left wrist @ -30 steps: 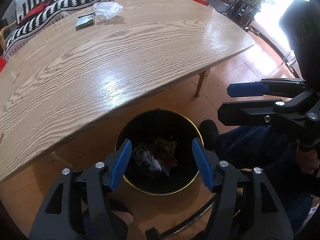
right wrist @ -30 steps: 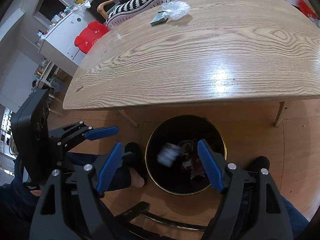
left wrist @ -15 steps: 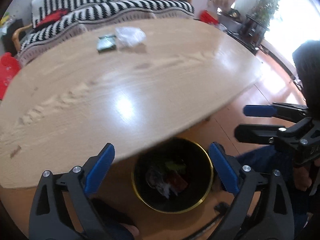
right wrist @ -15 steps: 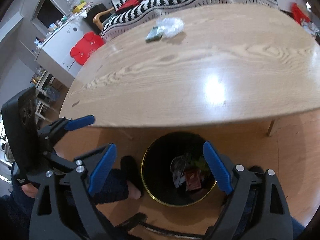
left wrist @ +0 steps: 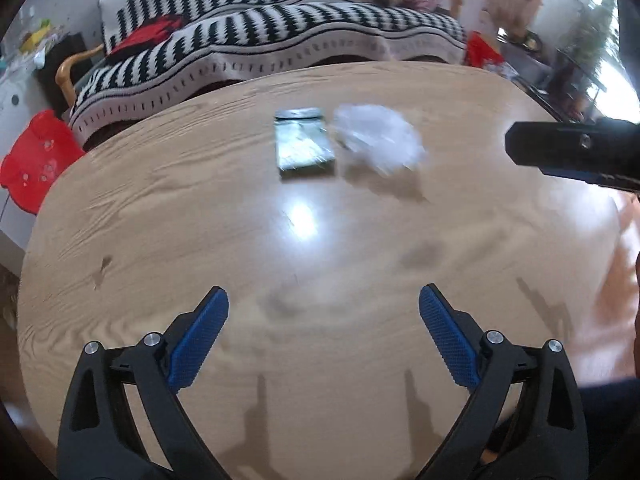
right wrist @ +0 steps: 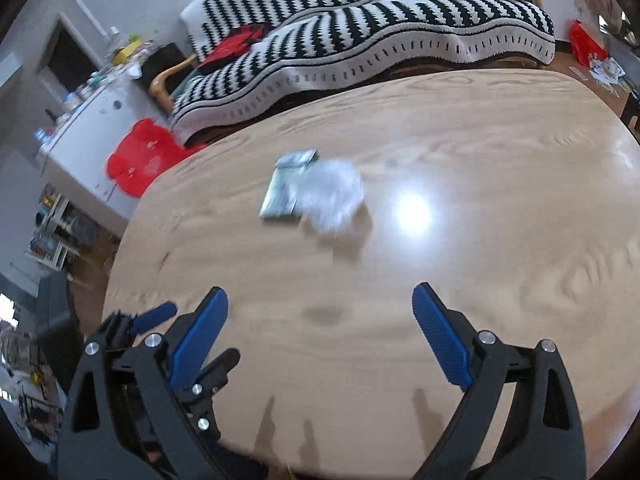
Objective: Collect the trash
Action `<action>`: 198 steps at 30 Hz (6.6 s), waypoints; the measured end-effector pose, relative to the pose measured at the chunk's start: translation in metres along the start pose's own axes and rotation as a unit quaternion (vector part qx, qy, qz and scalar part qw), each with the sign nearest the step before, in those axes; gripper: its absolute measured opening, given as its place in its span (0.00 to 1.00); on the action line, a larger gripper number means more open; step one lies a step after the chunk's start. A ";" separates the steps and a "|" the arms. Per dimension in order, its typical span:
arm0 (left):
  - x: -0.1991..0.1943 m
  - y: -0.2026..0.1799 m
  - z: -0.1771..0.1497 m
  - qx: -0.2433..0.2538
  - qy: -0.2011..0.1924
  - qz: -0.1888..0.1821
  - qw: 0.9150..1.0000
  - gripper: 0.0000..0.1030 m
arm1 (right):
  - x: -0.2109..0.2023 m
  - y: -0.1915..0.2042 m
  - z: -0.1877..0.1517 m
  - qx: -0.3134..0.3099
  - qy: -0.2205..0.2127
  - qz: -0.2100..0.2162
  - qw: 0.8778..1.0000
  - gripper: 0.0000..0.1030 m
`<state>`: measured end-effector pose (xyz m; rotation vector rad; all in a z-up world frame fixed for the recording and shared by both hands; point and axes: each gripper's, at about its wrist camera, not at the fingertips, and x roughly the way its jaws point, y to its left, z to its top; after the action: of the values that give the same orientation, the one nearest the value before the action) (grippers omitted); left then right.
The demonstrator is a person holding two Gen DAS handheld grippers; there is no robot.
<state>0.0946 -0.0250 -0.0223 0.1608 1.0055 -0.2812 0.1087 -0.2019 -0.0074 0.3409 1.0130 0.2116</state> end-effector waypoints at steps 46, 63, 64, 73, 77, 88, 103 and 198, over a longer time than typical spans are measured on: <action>0.124 0.032 0.109 -0.101 -0.029 0.034 0.994 0.53 | 0.053 -0.077 0.032 0.009 0.031 -0.009 0.999 0.22; -0.025 0.023 0.021 -0.042 -0.065 0.021 0.997 0.53 | -0.014 -0.031 -0.021 -0.019 0.010 0.012 1.000 0.22; -0.035 0.024 0.013 -0.045 -0.067 0.018 0.997 0.53 | -0.018 -0.025 -0.026 -0.024 0.008 0.015 1.000 0.22; -0.090 0.008 -0.076 -0.008 -0.080 0.024 0.996 0.53 | -0.050 0.026 -0.110 -0.082 0.019 0.042 0.996 0.22; -0.098 -0.004 -0.116 -0.002 -0.063 0.010 0.998 0.53 | -0.059 0.035 -0.147 -0.097 0.026 0.047 0.994 0.22; -0.100 -0.039 -0.198 0.028 -0.013 -0.029 0.999 0.53 | -0.068 0.029 -0.232 -0.088 0.057 0.052 0.993 0.22; -0.074 -0.066 -0.230 0.051 0.050 -0.067 0.995 0.53 | -0.042 0.005 -0.250 -0.064 0.128 0.022 0.989 0.22; -0.071 0.009 -0.044 -0.080 -0.052 0.007 0.995 0.94 | -0.100 -0.043 -0.113 -0.003 -0.049 -0.094 0.994 0.93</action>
<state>0.0265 0.0062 0.0147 0.0089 0.9188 -0.1930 -0.0385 -0.2538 0.0011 0.2470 0.9402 0.0280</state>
